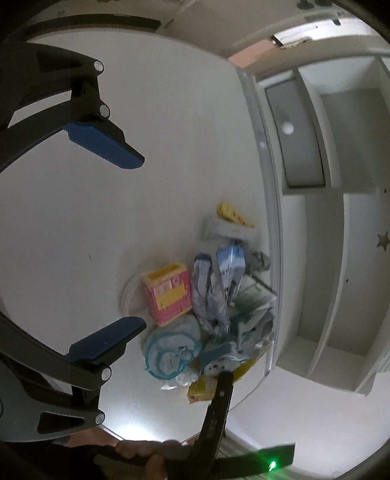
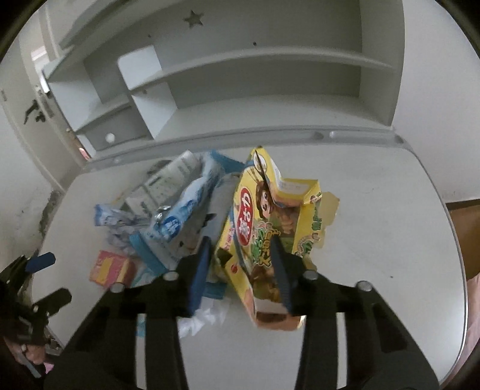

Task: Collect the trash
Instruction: 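Grasp the yellow snack box with the right gripper while the left grasps the pink box, then carry both boxes to the black bin and open both grippers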

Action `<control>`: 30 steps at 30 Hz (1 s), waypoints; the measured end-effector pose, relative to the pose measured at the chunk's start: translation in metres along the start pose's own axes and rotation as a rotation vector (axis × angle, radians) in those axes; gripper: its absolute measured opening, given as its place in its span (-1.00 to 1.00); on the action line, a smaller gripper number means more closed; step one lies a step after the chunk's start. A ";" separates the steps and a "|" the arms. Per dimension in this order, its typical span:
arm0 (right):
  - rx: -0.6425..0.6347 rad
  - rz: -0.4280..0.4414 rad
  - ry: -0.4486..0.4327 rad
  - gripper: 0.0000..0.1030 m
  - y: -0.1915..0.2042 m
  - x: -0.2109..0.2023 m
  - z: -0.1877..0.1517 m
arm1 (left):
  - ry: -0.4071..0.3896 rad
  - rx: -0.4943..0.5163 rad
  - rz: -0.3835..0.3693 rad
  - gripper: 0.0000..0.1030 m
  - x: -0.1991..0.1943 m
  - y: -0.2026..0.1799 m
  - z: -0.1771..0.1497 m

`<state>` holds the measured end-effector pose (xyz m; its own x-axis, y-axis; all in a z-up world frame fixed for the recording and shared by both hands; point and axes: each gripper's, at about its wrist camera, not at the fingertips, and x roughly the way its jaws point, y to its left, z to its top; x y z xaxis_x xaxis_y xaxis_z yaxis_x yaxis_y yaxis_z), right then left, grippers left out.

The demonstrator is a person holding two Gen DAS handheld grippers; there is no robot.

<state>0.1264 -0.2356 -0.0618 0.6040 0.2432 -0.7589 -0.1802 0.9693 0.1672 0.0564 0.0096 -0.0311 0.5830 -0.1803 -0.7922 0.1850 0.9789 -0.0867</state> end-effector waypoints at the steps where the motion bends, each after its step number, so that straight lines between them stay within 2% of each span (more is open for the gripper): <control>1: 0.002 -0.001 0.006 -0.35 0.000 0.002 0.001 | 0.004 0.003 -0.009 0.86 0.002 -0.004 0.001; 4: -0.003 -0.019 0.025 -0.40 0.000 0.010 0.003 | 0.024 0.017 -0.029 0.86 0.016 -0.014 0.009; 7: -0.020 -0.034 0.044 -0.61 0.002 0.018 0.002 | 0.040 0.048 -0.025 0.86 0.030 -0.027 0.014; 15: -0.047 -0.059 -0.024 -0.64 0.001 -0.011 0.000 | 0.055 0.095 0.039 0.85 0.053 -0.044 0.017; 17: -0.047 -0.061 -0.040 -0.64 -0.002 -0.019 -0.001 | 0.052 0.095 0.047 0.66 0.055 -0.045 0.017; 19: -0.042 -0.060 -0.053 -0.64 -0.006 -0.028 -0.002 | 0.062 0.094 0.033 0.12 0.054 -0.043 0.017; 20: -0.038 -0.058 -0.062 -0.64 -0.009 -0.032 -0.003 | 0.070 0.088 0.021 -0.01 0.054 -0.043 0.018; 25: -0.010 -0.068 -0.110 -0.64 -0.025 -0.062 -0.014 | 0.026 0.091 0.053 0.00 0.037 -0.037 0.025; 30: 0.057 -0.109 -0.163 -0.64 -0.057 -0.099 -0.031 | -0.052 0.098 0.034 -0.01 0.006 -0.044 0.045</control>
<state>0.0532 -0.3164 -0.0160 0.7364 0.1346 -0.6631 -0.0652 0.9896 0.1285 0.0876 -0.0392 -0.0047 0.6297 -0.1545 -0.7613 0.2397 0.9708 0.0012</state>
